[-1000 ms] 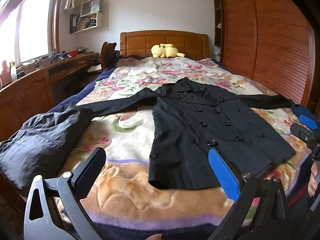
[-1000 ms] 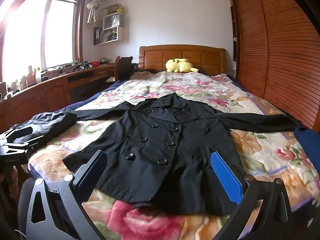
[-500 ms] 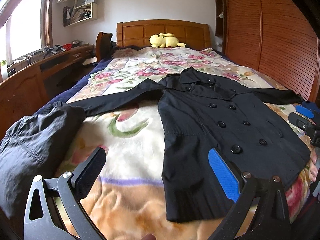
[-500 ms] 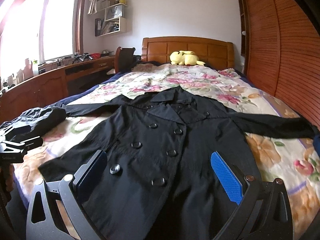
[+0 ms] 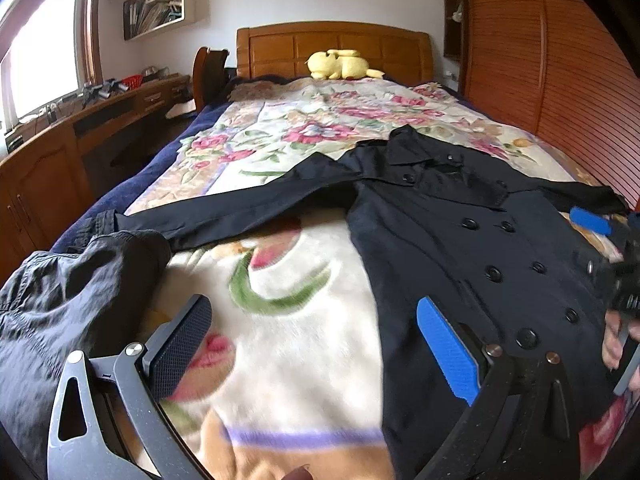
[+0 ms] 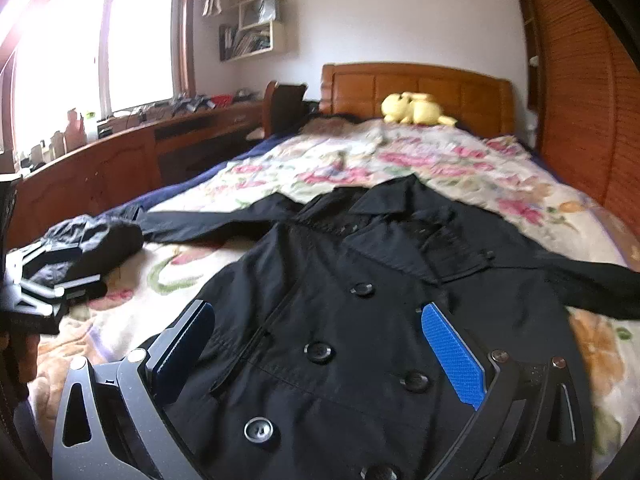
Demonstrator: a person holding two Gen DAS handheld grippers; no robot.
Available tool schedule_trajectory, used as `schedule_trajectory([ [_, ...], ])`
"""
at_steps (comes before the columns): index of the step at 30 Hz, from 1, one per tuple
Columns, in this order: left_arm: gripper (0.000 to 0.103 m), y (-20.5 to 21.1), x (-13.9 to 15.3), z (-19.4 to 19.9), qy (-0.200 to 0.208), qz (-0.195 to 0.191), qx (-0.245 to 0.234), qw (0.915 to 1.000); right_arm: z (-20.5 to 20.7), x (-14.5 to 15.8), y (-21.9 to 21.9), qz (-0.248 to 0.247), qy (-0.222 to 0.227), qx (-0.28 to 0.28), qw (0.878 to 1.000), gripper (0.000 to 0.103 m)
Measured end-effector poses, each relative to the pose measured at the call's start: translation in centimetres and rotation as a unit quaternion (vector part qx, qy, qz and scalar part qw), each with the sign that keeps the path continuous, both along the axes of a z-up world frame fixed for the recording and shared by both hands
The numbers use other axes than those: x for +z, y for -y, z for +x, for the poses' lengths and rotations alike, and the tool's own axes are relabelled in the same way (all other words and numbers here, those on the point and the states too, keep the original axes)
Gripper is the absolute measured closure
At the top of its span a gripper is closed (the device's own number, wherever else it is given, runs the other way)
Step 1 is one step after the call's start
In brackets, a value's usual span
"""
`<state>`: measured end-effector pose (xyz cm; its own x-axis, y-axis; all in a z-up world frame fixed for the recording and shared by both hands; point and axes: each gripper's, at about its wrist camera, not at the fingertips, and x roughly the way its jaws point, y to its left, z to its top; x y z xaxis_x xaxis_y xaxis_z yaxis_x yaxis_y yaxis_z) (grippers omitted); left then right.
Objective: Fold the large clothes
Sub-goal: 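Move the left tool toward the coat sleeve nearest it and lower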
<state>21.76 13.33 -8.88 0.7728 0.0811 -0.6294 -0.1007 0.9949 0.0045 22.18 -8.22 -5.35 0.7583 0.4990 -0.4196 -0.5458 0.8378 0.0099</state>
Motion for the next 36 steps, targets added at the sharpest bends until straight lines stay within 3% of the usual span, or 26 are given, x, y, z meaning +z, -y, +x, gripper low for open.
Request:
schedule_trajectory([
  [6, 0.000, -1.8, -1.1, 4.1, -0.028, 0.017, 0.008, 0.9994, 1.9, -3.5, -0.2, -0.039, -0.031, 0.003, 0.999, 0.000],
  [9, 0.000, -3.2, -2.2, 6.4, -0.049, 0.005, 0.013, 0.9987, 2.2, -4.4, -0.4, -0.046, -0.039, 0.001, 0.998, 0.000],
  [18, 0.000, -6.5, -5.2, 12.3, -0.091, 0.014, 0.045, 0.9947, 1.9, -4.2, -1.3, -0.050, -0.032, 0.001, 0.998, 0.000],
  [23, 0.000, -7.6, -7.6, 15.2, -0.147, 0.039, 0.073, 0.9856, 2.0, -4.2, -1.5, -0.052, -0.034, 0.002, 0.998, 0.000],
  [31, 0.001, -9.4, -8.0, 16.6, -0.145, 0.019, 0.074, 0.9865, 2.1, -4.2, -1.4, -0.050, -0.034, 0.004, 0.998, 0.000],
  [34, 0.015, -9.8, -8.0, 17.3, -0.144, 0.032, 0.073, 0.9864, 2.1, -4.2, -1.5, -0.050, -0.034, 0.004, 0.998, 0.000],
  [36, 0.043, -10.0, -7.7, 17.6, -0.143, 0.032, 0.067, 0.9869, 2.1, -4.2, -1.5, -0.051, -0.034, 0.004, 0.998, 0.000],
])
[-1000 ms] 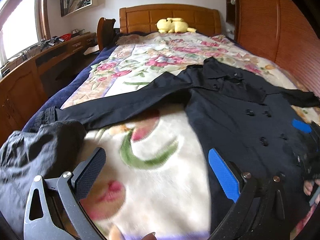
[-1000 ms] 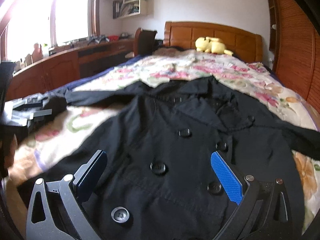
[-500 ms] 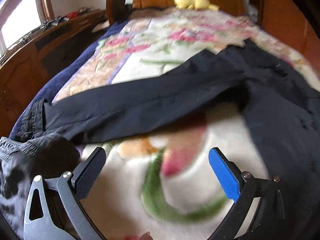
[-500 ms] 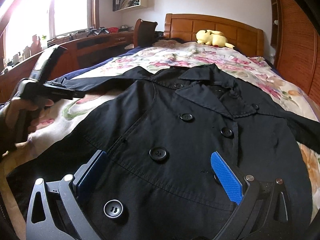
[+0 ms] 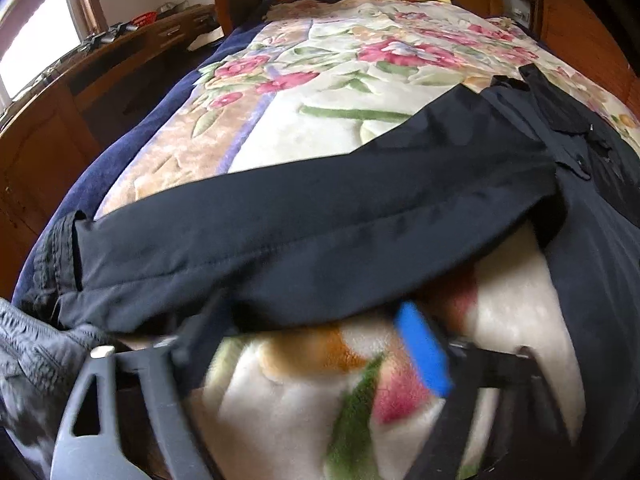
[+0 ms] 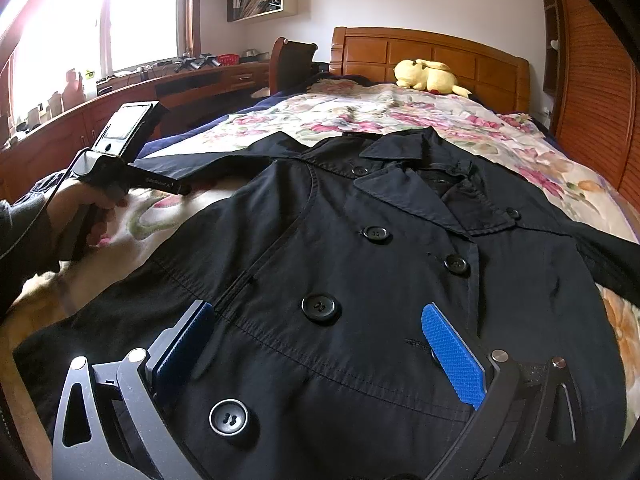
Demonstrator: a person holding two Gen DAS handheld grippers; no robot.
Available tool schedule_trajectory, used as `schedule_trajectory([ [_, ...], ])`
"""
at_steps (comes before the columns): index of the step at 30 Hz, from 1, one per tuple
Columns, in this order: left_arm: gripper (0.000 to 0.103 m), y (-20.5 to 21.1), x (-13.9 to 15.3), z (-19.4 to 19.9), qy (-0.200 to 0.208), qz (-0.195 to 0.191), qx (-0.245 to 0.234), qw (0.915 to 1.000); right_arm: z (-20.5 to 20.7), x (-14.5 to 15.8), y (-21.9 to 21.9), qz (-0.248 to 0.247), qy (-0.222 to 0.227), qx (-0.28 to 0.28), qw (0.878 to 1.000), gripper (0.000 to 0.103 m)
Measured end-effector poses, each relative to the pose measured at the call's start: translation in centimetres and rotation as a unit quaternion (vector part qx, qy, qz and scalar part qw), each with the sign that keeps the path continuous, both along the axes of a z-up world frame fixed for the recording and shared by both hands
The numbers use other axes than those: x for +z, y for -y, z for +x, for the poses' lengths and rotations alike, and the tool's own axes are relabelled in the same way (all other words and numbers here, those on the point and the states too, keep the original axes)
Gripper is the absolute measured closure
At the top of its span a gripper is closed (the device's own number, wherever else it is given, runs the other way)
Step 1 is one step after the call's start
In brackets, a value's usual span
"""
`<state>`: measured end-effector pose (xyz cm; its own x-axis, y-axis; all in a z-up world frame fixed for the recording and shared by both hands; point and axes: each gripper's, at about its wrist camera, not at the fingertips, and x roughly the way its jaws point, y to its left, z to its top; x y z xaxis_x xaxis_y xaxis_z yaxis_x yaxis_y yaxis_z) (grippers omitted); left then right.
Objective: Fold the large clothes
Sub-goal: 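Move the left tool toward the coat sleeve nearest it and lower, then close the left gripper on the black coat sleeve cuff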
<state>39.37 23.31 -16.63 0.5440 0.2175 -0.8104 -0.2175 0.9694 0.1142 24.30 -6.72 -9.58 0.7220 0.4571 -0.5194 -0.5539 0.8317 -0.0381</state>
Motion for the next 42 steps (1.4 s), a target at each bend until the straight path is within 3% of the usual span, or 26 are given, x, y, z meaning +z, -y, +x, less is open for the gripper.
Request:
schedule_trajectory([
  [1, 0.052, -0.1, 0.1, 0.1, -0.003, 0.004, 0.001, 1.0000, 0.0, 0.0, 0.0, 0.000, 0.000, 0.000, 1.000, 0.000],
  [2, 0.070, -0.1, 0.3, 0.3, -0.007, 0.009, 0.000, 0.9999, 0.0, 0.0, 0.0, 0.000, 0.000, 0.001, 1.000, 0.000],
  [3, 0.081, 0.0, 0.5, 0.5, -0.011, 0.012, -0.003, 0.9999, 0.0, 0.0, 0.0, 0.000, 0.000, 0.001, 1.000, 0.000],
  [6, 0.095, 0.9, 1.5, 0.9, -0.014, 0.041, -0.009, 0.9990, -0.1, 0.1, 0.1, 0.003, 0.003, 0.001, 1.000, 0.000],
  [8, 0.098, 1.9, 2.8, 0.9, -0.006, 0.060, -0.010, 0.9981, -0.2, 0.1, 0.1, 0.004, 0.004, 0.005, 1.000, 0.000],
  [18, 0.099, 10.0, 10.8, -0.5, 0.050, 0.046, -0.095, 0.9932, 0.1, 0.0, 0.1, 0.010, 0.000, 0.002, 1.000, 0.000],
  [22, 0.099, 13.9, 12.6, -1.3, 0.051, 0.047, -0.126, 0.9895, 0.2, -0.1, 0.1, 0.014, -0.002, -0.001, 1.000, 0.000],
  [28, 0.091, 16.3, 11.7, -2.8, 0.023, 0.028, -0.164, 0.9858, 0.3, -0.2, 0.1, 0.019, -0.002, -0.004, 1.000, 0.000],
  [31, 0.076, 16.3, 11.0, -4.4, 0.014, 0.010, -0.176, 0.9843, 0.3, -0.2, 0.1, 0.020, -0.003, -0.005, 1.000, 0.000],
  [34, 0.075, 16.0, 10.4, -6.5, 0.012, 0.001, -0.181, 0.9834, 0.3, -0.3, 0.0, 0.019, -0.003, -0.005, 1.000, 0.000],
  [42, 0.074, 11.0, 9.1, -7.9, 0.025, -0.035, -0.125, 0.9913, 0.3, -0.3, -0.1, 0.016, -0.003, -0.006, 1.000, 0.000],
])
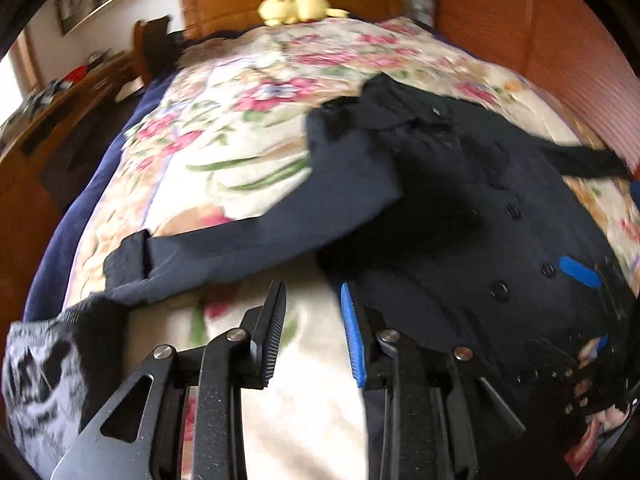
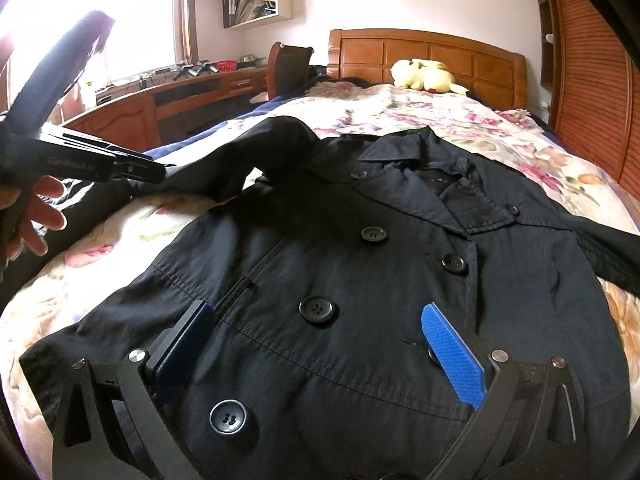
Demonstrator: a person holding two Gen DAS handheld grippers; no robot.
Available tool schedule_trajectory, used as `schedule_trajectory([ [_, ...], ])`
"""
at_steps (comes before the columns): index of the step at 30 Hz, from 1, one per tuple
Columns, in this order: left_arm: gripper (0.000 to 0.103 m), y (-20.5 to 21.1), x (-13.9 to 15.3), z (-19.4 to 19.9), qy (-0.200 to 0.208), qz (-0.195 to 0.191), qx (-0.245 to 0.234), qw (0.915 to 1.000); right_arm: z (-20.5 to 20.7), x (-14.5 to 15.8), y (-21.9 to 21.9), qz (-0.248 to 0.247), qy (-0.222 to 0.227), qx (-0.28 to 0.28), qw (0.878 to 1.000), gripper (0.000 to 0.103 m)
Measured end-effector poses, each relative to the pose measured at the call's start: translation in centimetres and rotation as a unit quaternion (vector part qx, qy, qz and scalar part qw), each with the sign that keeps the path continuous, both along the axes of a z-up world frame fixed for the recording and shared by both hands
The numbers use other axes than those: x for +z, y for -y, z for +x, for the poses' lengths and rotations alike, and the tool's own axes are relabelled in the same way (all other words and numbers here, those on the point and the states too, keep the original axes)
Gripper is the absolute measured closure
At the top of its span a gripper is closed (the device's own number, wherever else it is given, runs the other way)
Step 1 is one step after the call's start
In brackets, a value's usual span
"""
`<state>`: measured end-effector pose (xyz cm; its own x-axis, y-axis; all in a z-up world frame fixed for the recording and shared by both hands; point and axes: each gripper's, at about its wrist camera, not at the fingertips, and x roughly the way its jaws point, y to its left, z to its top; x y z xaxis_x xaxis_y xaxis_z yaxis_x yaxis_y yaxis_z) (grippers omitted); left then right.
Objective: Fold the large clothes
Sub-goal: 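Close the left gripper on the black coat sleeve cuff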
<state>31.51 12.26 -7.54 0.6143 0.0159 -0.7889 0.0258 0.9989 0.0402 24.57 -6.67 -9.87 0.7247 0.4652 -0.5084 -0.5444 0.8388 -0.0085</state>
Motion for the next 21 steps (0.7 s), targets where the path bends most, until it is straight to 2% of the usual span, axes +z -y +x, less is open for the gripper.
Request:
schedule_trajectory([
  [5, 0.073, -3.3, -0.5, 1.2, 0.003, -0.006, 0.042, 0.9991, -0.1, -0.1, -0.1, -0.004, 0.002, 0.001, 1.000, 0.000],
  [12, 0.073, -7.8, -2.9, 3.8, -0.016, -0.052, 0.110, 0.9925, -0.1, -0.1, -0.1, -0.006, 0.003, 0.002, 1.000, 0.000],
  [21, 0.073, -9.5, -8.3, 5.3, -0.062, -0.025, 0.153, 0.9860, -0.2, -0.1, -0.1, -0.006, 0.003, 0.002, 1.000, 0.000],
])
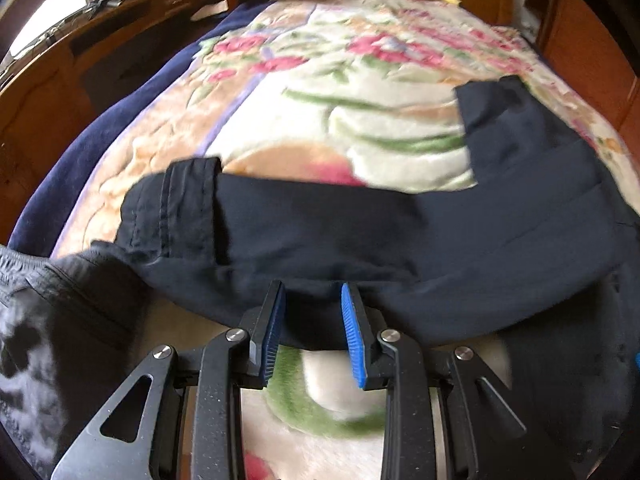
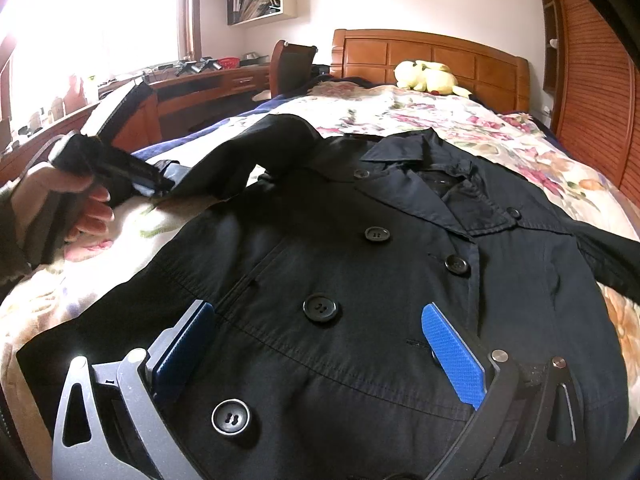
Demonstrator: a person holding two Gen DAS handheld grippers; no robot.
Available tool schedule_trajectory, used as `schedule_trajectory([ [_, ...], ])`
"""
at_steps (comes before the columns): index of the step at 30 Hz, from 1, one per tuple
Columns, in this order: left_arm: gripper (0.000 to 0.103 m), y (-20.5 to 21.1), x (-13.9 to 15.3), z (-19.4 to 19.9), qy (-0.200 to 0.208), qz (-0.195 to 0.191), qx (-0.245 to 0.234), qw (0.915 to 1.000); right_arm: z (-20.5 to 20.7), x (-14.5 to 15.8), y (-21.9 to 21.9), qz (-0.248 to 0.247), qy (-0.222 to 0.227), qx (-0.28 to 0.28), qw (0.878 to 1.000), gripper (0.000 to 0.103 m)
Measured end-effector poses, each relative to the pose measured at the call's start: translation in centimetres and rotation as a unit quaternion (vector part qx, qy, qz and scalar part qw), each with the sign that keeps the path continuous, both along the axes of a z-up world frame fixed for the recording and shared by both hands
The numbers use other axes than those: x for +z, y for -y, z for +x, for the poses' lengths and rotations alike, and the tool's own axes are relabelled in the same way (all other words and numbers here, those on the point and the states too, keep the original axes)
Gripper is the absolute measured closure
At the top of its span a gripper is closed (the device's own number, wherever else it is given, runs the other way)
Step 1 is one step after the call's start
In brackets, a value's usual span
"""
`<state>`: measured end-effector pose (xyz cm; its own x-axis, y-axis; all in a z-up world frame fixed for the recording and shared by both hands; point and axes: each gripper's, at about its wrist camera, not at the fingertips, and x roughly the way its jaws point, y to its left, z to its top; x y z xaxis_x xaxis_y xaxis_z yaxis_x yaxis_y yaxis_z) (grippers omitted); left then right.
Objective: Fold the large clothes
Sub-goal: 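Close the left gripper on the black coat sleeve cuff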
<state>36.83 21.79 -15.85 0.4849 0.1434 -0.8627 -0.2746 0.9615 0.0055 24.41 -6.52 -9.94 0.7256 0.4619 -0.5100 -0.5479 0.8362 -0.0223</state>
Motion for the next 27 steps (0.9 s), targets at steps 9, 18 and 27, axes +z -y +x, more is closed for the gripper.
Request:
schedule_trajectory([
  [9, 0.073, -1.7, -1.1, -2.0, -0.011, 0.030, 0.027, 0.9991, -0.1, 0.0, -0.2, -0.003, 0.000, 0.002, 1.000, 0.000],
  [18, 0.073, -3.0, -1.7, -2.1, -0.011, 0.017, 0.055, 0.9983, -0.1, 0.0, -0.2, -0.003, 0.000, 0.002, 1.000, 0.000],
  [27, 0.073, -2.8, -2.6, -1.1, -0.011, 0.028, 0.054, 0.9981, -0.1, 0.0, -0.2, -0.003, 0.001, 0.002, 1.000, 0.000],
])
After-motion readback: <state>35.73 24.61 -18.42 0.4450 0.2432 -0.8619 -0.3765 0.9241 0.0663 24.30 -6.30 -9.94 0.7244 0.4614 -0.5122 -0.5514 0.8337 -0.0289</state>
